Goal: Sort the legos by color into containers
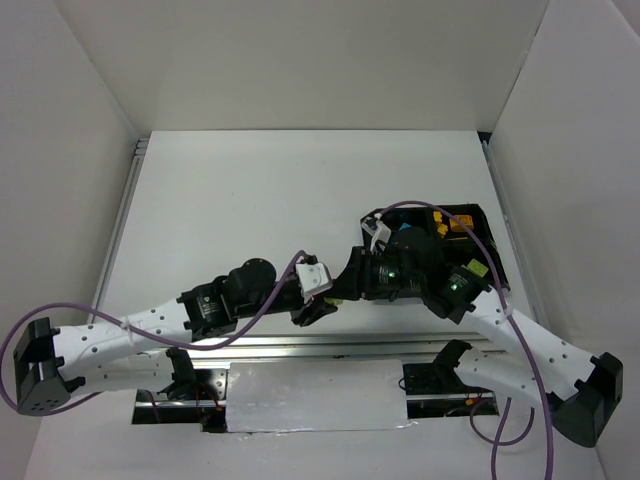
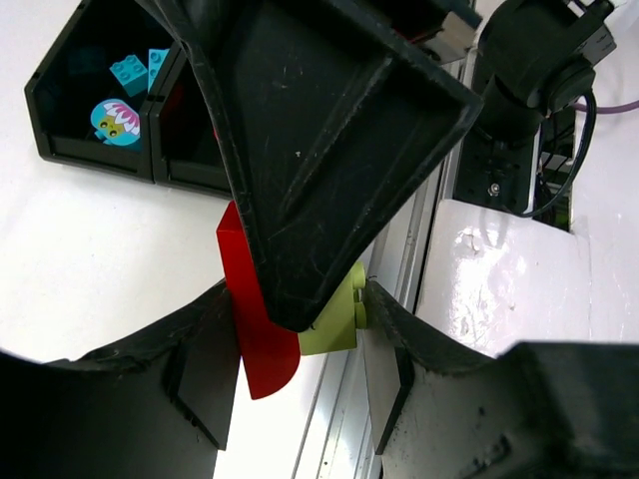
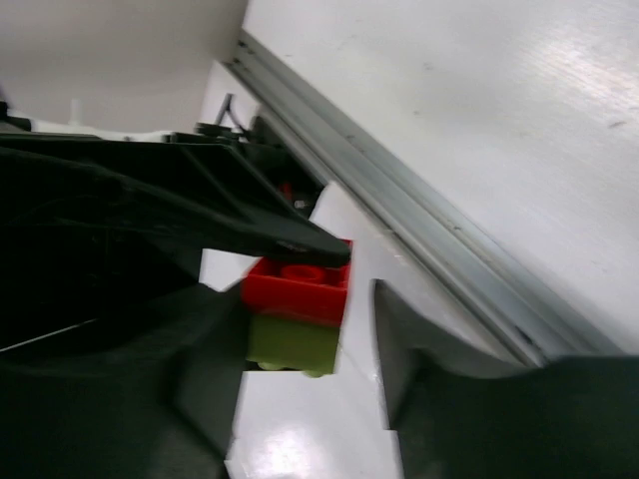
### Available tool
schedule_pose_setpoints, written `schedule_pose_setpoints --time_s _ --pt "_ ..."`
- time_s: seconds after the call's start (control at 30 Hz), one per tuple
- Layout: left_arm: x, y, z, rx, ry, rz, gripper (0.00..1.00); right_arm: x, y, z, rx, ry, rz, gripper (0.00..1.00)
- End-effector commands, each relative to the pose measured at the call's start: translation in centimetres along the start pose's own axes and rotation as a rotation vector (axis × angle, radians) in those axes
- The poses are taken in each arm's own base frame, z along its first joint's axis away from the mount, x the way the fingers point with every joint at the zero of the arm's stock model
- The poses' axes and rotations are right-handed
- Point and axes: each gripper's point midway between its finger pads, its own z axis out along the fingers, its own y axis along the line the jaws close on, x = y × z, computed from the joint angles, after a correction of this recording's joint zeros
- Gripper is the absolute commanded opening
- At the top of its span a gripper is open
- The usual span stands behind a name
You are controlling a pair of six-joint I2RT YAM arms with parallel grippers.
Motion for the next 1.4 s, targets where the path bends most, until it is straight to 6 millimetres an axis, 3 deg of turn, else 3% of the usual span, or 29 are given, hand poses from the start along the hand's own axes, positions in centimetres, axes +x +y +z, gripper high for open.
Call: schedule_pose_setpoints --time_s 0.0,0.03,0.07,0.1,0.17,0.2,0.23,0.27,0.3,0.33,0.5,0.6,0.67,0.87,1.0,1.23,1.37 --pt "-4.5 -0.3 -0.7 0.016 -0.132 0.039 0.0 -0.3 0.6 -0.1 -0.015 -0.008 -0.038 0.51" --pt "-4.5 -0.3 -0.7 0.014 -0.131 0.039 0.0 -0.4 0.8 -0.1 -0.022 -0.011 -0.041 0.43" --pt "-4.4 -0.3 -0.7 0.014 -0.129 0.039 0.0 -0.5 1.1 -0.2 -0.034 -0.018 -0.046 0.12" --pt "-4.4 -0.3 -0.7 0.013 -0.129 0.039 0.08 -0.6 1.1 -0.2 -0.033 -0.024 -0.045 0.0" --pt "-4.2 -0.2 -0.7 0.01 -0.124 0.033 0.21 -0.9 1.3 -0.3 -0.038 -0.042 -0.052 0.0" --pt "-4.1 -0.2 -0.6 0.006 -0.123 0.027 0.41 -0.7 1.4 -0.4 -0.055 -0.039 -0.06 0.0" --pt "-4.2 0.3 -0.7 -0.021 -0.129 0.017 0.52 -1.1 2.2 -0.6 -0.094 -0.067 -0.082 0.0" --pt "-4.0 0.5 -0.6 -0.038 -0.128 -0.008 0.95 -1.2 2.5 -0.7 -0.116 -0.079 -0.092 0.0" --pt "-4.0 0.9 -0.8 -0.067 -0.133 -0.017 1.0 -0.9 2.3 -0.6 -0.13 -0.082 -0.099 0.0" --pt "-4.1 1.1 -0.8 -0.08 -0.138 -0.026 0.99 -1.4 3.2 -1.1 -0.172 -0.123 -0.133 0.0" --pt "-5.3 1.8 -2.3 -0.149 -0.185 -0.175 0.99 -2.5 3.9 -3.2 -0.224 -0.279 -0.305 0.0" --pt "-5.9 0.7 -3.4 -0.1 -0.197 -0.235 0.99 -2.3 5.9 -5.4 -0.308 -0.329 -0.44 0.0" --pt "-6.7 -1.2 -3.9 0.014 -0.205 -0.24 1.0 -0.9 7.7 -6.9 -0.413 -0.304 -0.563 0.0" --pt "-9.0 -7.5 -6.5 0.385 -0.235 -0.186 0.99 2.8 9.3 -8.8 -0.562 -0.144 -0.756 0.0" --pt "-9.8 -9.8 -7.6 0.533 -0.276 -0.166 0.99 3.2 9.3 -9.1 -0.57 -0.126 -0.777 0.0" --pt "-9.4 -9.9 -5.8 0.551 -0.219 -0.221 0.81 3.0 9.6 -9.1 -0.583 -0.136 -0.788 0.0" --pt "-8.6 -9.7 -4.1 0.547 -0.154 -0.261 0.77 3.5 9.8 -9.0 -0.613 -0.098 -0.789 0.0"
